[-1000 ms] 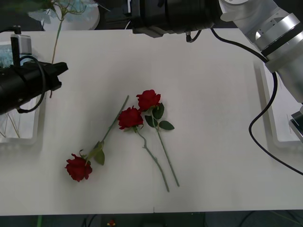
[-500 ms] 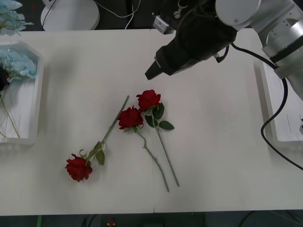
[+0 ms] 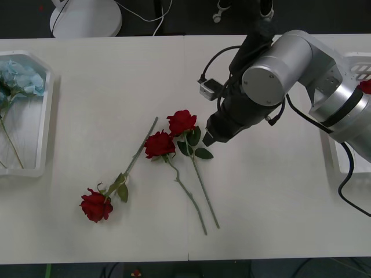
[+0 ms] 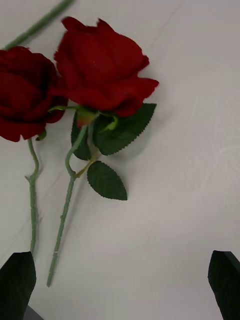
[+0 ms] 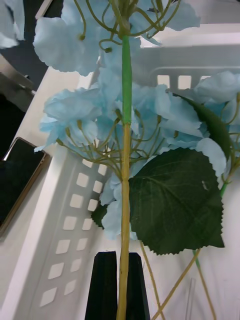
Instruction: Put the red flowers into the right box and the blue flowers into the left box
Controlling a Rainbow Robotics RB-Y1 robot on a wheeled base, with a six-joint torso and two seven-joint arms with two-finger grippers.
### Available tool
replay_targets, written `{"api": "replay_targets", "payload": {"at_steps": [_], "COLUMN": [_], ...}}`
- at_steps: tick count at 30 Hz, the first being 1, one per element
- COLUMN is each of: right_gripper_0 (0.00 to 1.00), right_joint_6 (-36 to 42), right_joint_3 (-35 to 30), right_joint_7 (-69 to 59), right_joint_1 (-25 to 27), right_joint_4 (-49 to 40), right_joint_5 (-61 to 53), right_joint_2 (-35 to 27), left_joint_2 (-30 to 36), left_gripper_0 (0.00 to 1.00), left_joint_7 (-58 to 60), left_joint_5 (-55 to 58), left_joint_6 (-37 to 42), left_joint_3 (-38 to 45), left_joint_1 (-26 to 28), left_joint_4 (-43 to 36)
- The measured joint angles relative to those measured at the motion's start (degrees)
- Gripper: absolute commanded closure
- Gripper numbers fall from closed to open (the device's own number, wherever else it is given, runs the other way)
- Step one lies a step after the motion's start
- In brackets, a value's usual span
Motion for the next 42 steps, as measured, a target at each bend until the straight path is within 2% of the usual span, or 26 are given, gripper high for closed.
{"api": "replay_targets", "payload": {"at_steps": [7,13,16,21,27,30,32,37,42], "right_gripper_0": [0.0,0.0,0.0,0.0,0.0,0.0,0.0,0.0,0.0], "right_joint_6": [-0.5,-1.8,-3.0,-5.8,-8.6,-9.0,-9.1,-11.1,-13.7], "right_joint_3": [7.0,8.0,8.0,8.0,9.4,10.2,10.3,10.3,10.5], "right_joint_7": [-11.9,-17.6,-18.2,-18.3,-18.4,-18.5,-18.5,-18.5,-18.5], "right_joint_1": [1.1,1.6,1.7,1.7,1.7,1.7,1.7,1.7,1.7], "right_joint_4": [-0.6,1.6,3.7,8.7,12.3,12.7,13.0,15.2,17.9], "right_joint_5": [8.5,11.7,13.8,17.0,19.8,19.9,20.4,20.9,21.8], "right_joint_2": [2.8,7.1,9.2,12.3,14.0,14.1,14.3,15.2,16.4], "left_joint_2": [0.0,0.0,0.0,0.0,0.0,0.0,0.0,0.0,0.0], "left_gripper_0": [1.0,0.97,0.87,0.59,0.38,0.31,0.29,0.27,0.22], "left_joint_7": [0.0,0.9,3.1,3.9,3.9,3.9,3.9,3.9,7.1], "left_joint_5": [-1.2,-1.2,-1.2,-1.0,0.7,3.6,5.7,8.2,8.6], "left_joint_6": [-0.1,-0.7,-0.7,-0.7,-0.7,0.8,4.8,16.4,23.3], "left_joint_3": [-0.1,-1.1,-1.1,-1.4,-1.7,-1.8,-1.9,-3.7,-9.2], "left_joint_1": [3.0,6.1,6.2,6.2,6.2,6.2,6.2,6.3,6.3], "left_joint_4": [0.0,0.0,0.0,0.0,-0.1,-1.6,-4.1,-14.0,-22.5]}}
